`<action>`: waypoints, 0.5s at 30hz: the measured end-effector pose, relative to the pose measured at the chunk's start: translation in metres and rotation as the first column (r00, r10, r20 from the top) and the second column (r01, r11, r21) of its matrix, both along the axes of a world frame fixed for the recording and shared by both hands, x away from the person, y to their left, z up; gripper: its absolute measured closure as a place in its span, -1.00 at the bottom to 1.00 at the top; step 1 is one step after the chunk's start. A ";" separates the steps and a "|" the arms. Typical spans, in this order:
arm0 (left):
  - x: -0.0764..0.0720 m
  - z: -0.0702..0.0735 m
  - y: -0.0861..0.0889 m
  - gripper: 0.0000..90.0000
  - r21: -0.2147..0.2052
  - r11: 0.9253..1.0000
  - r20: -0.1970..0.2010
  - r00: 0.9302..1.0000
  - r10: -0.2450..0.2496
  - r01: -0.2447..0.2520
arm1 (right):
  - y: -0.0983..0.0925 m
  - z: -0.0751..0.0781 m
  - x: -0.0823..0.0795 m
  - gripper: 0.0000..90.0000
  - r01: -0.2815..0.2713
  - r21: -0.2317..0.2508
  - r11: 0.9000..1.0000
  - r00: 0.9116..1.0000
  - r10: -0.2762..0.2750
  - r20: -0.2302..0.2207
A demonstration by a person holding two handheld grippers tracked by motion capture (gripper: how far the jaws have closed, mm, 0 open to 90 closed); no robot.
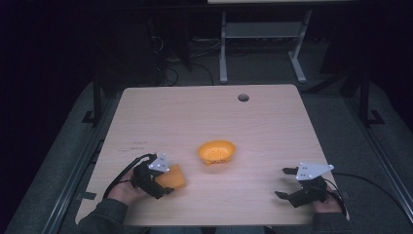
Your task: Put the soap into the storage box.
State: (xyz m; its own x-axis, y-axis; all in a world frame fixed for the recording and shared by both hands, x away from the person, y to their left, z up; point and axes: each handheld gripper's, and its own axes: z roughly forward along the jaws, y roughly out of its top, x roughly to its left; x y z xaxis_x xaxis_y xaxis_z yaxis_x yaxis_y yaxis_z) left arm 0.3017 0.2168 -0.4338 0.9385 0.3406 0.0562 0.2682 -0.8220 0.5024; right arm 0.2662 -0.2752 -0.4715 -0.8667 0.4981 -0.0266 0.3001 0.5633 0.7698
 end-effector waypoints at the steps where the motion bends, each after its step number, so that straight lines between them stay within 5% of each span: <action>1: 0.001 0.001 -0.001 -0.53 -0.003 1.000 0.004 1.000 -0.004 0.004 | 0.000 0.000 0.000 -0.70 0.002 0.001 1.000 1.000 -0.002 0.001; 15: 0.012 0.017 -0.011 -0.53 0.011 0.999 0.021 0.999 -0.032 0.032 | 0.000 0.000 0.000 -0.70 0.001 0.008 1.000 1.000 -0.001 0.001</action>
State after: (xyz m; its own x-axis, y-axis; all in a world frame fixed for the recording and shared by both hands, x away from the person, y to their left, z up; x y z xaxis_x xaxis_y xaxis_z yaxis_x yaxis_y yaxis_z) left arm 0.3137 0.2061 -0.4169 0.9476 0.3095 0.0794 0.2310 -0.8351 0.4992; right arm 0.2658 -0.2757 -0.4711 -0.8661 0.4994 -0.0234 0.3001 0.5568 0.7745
